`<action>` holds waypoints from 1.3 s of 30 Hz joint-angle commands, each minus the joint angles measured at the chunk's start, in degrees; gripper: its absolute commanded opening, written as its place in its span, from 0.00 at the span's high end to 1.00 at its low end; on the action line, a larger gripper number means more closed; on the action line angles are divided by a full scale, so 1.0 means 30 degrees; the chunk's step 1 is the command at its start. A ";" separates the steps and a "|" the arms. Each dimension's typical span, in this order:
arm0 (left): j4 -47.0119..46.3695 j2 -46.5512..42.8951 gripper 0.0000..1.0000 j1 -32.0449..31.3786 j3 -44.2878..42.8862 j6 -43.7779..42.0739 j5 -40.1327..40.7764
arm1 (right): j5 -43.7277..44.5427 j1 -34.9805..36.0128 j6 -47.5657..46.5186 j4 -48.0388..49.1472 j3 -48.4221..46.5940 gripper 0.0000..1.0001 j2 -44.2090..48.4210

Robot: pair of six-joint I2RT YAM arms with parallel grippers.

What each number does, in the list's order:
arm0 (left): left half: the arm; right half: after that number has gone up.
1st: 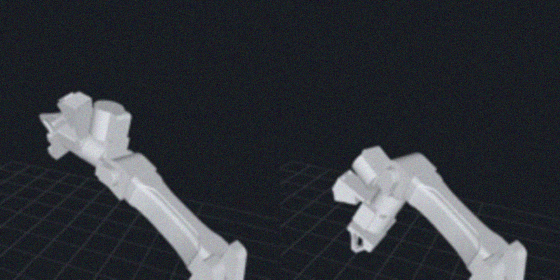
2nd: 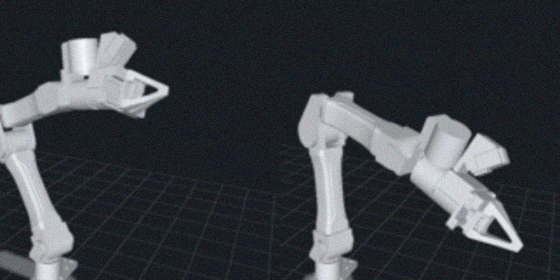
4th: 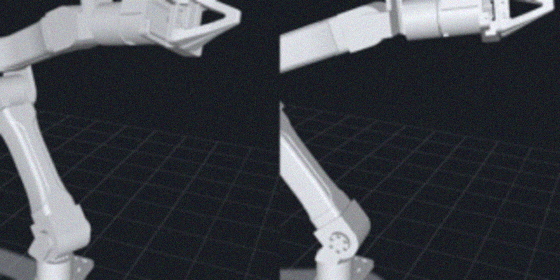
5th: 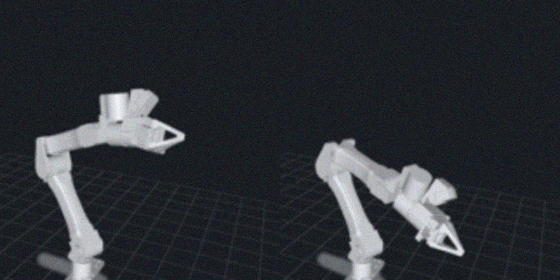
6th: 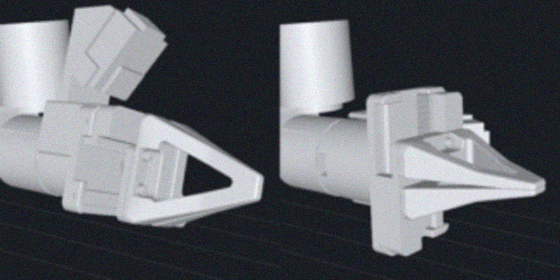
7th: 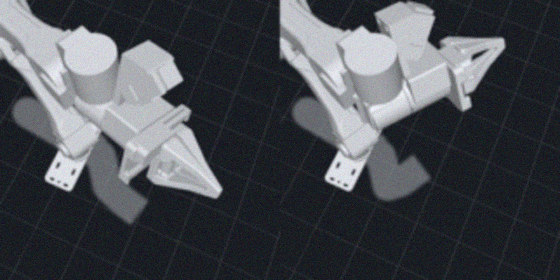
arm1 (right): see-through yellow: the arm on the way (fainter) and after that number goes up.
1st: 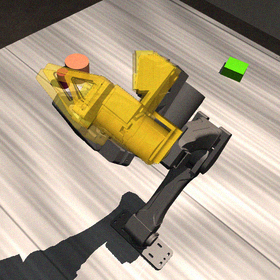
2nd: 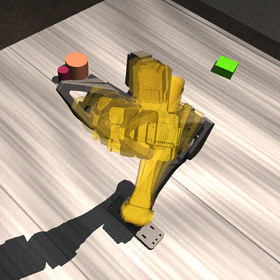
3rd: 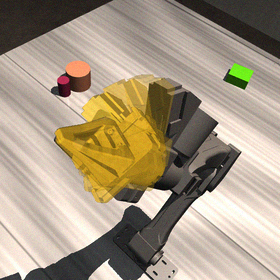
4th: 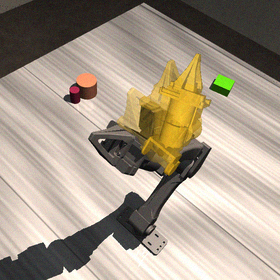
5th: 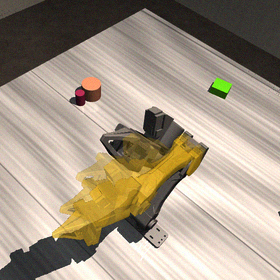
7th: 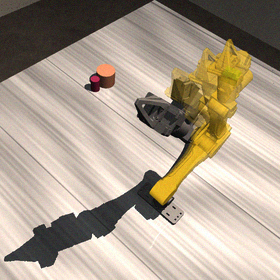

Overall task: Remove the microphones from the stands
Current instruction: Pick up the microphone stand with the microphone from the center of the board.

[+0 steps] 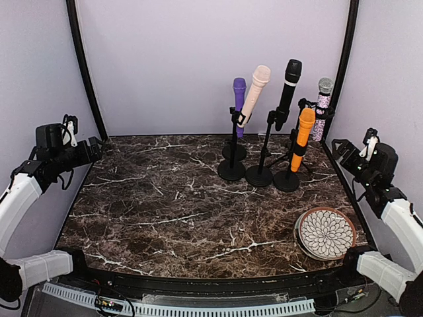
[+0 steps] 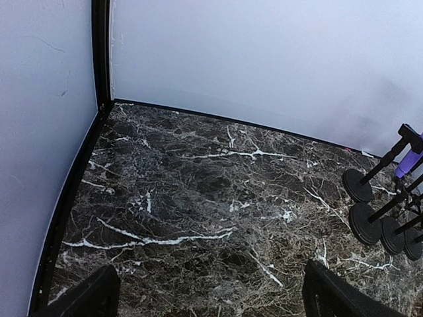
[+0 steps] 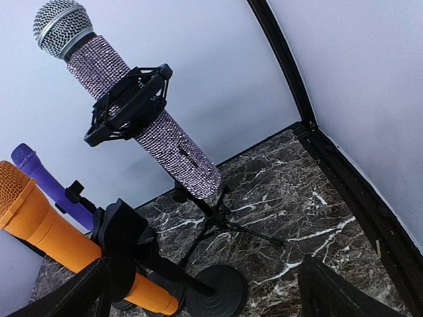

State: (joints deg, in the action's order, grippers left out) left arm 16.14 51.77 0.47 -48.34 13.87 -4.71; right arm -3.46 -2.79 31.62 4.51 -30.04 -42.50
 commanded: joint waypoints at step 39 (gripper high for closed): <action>-0.2913 -0.1507 0.01 -0.0010 0.1924 -0.0667 -0.4999 | -0.5261 0.3637 -0.2947 0.8530 0.0904 0.05 -0.5342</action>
State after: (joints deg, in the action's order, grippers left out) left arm 9.21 47.68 0.47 -43.07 12.64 -17.52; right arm -19.97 6.07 25.28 24.62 -29.63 -60.55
